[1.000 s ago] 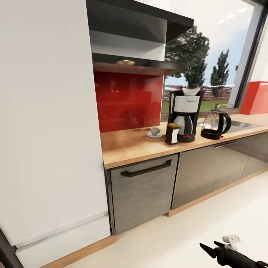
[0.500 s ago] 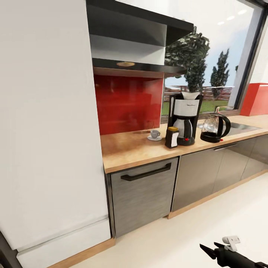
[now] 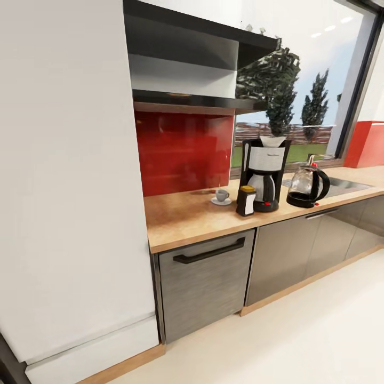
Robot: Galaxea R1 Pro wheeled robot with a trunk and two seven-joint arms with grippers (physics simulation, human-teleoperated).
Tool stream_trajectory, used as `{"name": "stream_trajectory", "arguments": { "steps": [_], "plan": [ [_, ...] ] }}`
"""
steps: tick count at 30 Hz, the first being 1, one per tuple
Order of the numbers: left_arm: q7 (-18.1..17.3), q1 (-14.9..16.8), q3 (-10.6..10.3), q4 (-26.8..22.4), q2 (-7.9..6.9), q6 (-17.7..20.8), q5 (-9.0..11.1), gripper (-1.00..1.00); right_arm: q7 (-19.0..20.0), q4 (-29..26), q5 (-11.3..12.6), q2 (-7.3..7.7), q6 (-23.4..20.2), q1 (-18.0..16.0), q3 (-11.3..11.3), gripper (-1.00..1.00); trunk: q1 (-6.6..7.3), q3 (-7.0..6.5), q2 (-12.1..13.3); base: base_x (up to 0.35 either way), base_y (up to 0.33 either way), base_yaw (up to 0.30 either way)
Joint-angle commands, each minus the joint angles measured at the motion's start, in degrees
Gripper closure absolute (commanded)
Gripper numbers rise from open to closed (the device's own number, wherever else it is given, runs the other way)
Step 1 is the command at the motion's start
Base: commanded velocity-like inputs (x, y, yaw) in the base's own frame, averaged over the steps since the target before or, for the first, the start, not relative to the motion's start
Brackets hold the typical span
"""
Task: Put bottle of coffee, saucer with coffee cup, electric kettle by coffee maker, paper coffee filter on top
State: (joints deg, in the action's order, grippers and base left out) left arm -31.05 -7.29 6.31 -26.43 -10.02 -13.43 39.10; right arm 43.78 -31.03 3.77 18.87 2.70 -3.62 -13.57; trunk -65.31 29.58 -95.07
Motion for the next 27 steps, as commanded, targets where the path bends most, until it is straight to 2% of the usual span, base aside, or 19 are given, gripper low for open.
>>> {"name": "stream_trajectory", "arguments": {
  "steps": [1, 4, 5, 7, 12, 17, 18, 23, 27],
  "plan": [
    [-0.3, 0.0, 0.0, 0.0, 0.0, 0.1, 0.5, -1.0, 0.1, 1.5, 0.0, -0.03, 1.2, -0.1, -0.1, -1.0, 0.0, 0.04, 0.0, 0.0, 0.0, 0.0],
    [-0.3, 0.0, 0.0, 0.0, 0.0, 0.2, 0.5, -1.0, -1.6, 6.7, -0.4, -0.2, 3.6, -0.1, -0.1, -1.0, 0.0, 0.04, 0.0, 0.0, 0.0, 0.0],
    [-0.3, 0.0, 0.0, 0.0, 0.0, 0.2, 0.5, -1.0, -3.1, 10.0, -0.7, -0.32, 4.5, -0.1, 0.0, -1.0, 0.0, 0.04, 0.0, 0.0, 0.0, 0.0],
    [-0.3, 0.0, 0.0, 0.0, 0.0, 0.2, 0.5, -1.0, -3.8, 11.7, -0.8, -0.54, 4.8, -0.1, 0.1, -1.0, 0.0, 0.04, 0.0, 0.0, 0.0, 0.0],
    [-0.3, 0.0, 0.0, 0.0, 0.0, 0.2, 0.5, -1.0, -6.3, 19.4, -0.9, -2.38, 5.3, -0.1, 0.3, -1.0, 0.0, 0.04, 0.0, 0.0, 0.0, 0.0],
    [-0.3, 0.0, 0.0, 0.0, 0.0, 0.2, 0.5, -1.0, -8.9, 22.3, -0.9, -3.46, 5.4, -0.1, 0.3, -1.0, 0.0, 0.04, 0.0, 0.0, 0.0, 0.0],
    [-0.3, 0.0, 0.0, 0.0, 0.0, 0.2, 0.5, -1.0, -10.8, 22.9, -0.8, -3.96, 5.4, -0.1, 0.3, -1.0, 0.0, 0.04, 0.0, 0.0, 0.0, 0.0],
    [-0.3, 0.0, 0.0, 0.1, 0.0, 0.2, 0.5, -1.0, -18.0, 23.5, -0.8, -4.66, 5.3, -0.1, 0.3, -1.0, 0.0, 0.04, 0.0, 0.0, 0.0, 0.0],
    [-0.3, 0.0, 0.1, 0.1, 0.0, 0.2, 0.5, -1.0, -20.9, 23.7, -0.8, -4.76, 5.4, -0.1, 0.3, -1.0, 0.0, 0.04, 0.0, 0.0, 0.0, 0.0]
  ]
}}
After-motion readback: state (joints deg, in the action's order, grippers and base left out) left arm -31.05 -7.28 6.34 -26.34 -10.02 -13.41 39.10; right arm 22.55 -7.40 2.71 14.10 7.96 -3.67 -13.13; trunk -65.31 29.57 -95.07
